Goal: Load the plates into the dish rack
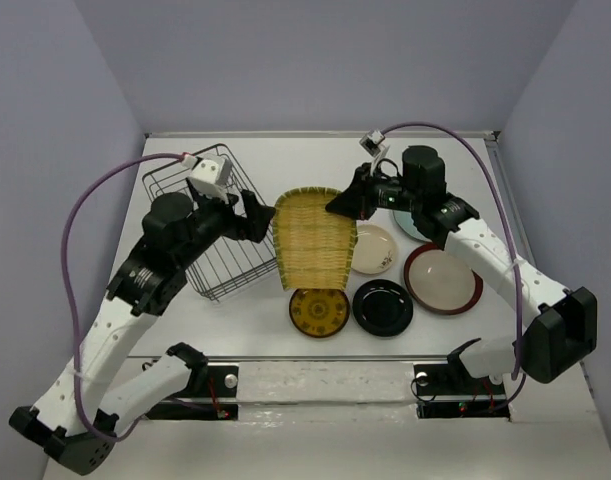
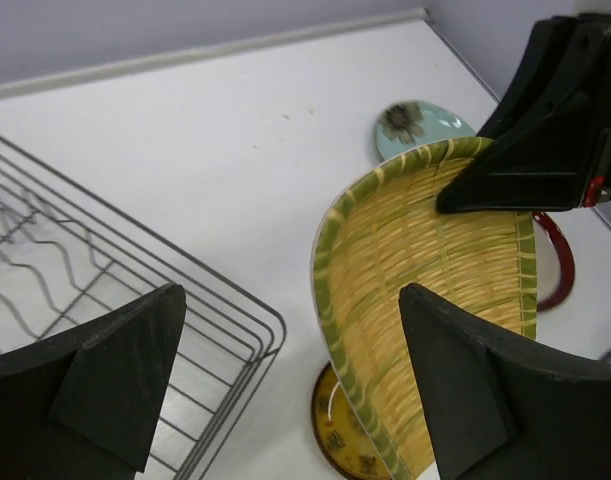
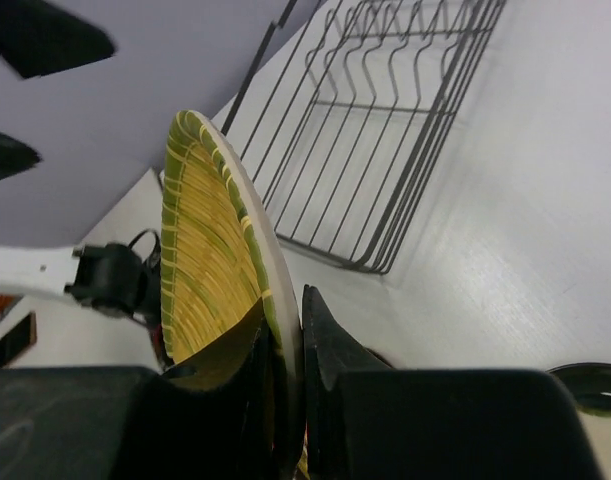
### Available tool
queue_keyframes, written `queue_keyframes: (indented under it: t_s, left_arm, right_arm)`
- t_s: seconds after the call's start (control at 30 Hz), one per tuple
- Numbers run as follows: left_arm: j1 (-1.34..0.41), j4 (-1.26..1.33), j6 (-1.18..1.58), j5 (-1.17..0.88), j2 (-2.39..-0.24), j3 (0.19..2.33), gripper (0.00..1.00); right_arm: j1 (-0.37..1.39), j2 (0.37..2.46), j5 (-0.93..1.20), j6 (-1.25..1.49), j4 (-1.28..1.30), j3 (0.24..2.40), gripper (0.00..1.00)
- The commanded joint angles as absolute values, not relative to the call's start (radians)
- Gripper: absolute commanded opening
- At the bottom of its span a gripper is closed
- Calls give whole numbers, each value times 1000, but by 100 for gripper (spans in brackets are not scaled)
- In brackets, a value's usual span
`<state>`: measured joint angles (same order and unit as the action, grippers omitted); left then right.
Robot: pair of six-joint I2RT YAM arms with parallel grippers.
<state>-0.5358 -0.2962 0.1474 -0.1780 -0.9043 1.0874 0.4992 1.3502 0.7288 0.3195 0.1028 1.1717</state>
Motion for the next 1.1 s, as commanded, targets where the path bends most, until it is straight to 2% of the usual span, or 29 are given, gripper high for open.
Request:
queue_keyframes:
  t_s: [0.0,0.1,0.13,0.2,0.23,0.3,0.47,0.77,1.07]
  left_arm:
    - [-535,-272,187,185,-717,1111,99]
    - [-534,-273,207,287,-614,1034,99]
    - [-534,-275,210,287,-591,1034,99]
    - [-535,-275,219,331,-530,956,99]
    - [-535,-272,219,337,-513,956,99]
    - [-535,-261,216,353,-476,887,99]
    - [-535,-192,177,342,-451,804,99]
    - [-460,-120,209,239,-385,723,99]
    - [-425,-118,213,232,-356,724,99]
  right_arm:
    - [528,1362,482,454,22,1308,7]
    - [577,1420,289,509,-21,1383,7]
    - [593,1439,288,509,-28,1403,7]
    - [646,1510,81,522,-32,1480,7]
    - [664,1511,80,519,-37,1506,7]
    - [708,1600,-128,512,-67,1586,7]
    - [781,1823,-401,459,-123,1765,7]
    - [831,2138,-667,273,-213,2135,7]
    - [884,2357,-810,11,-379,2341,7]
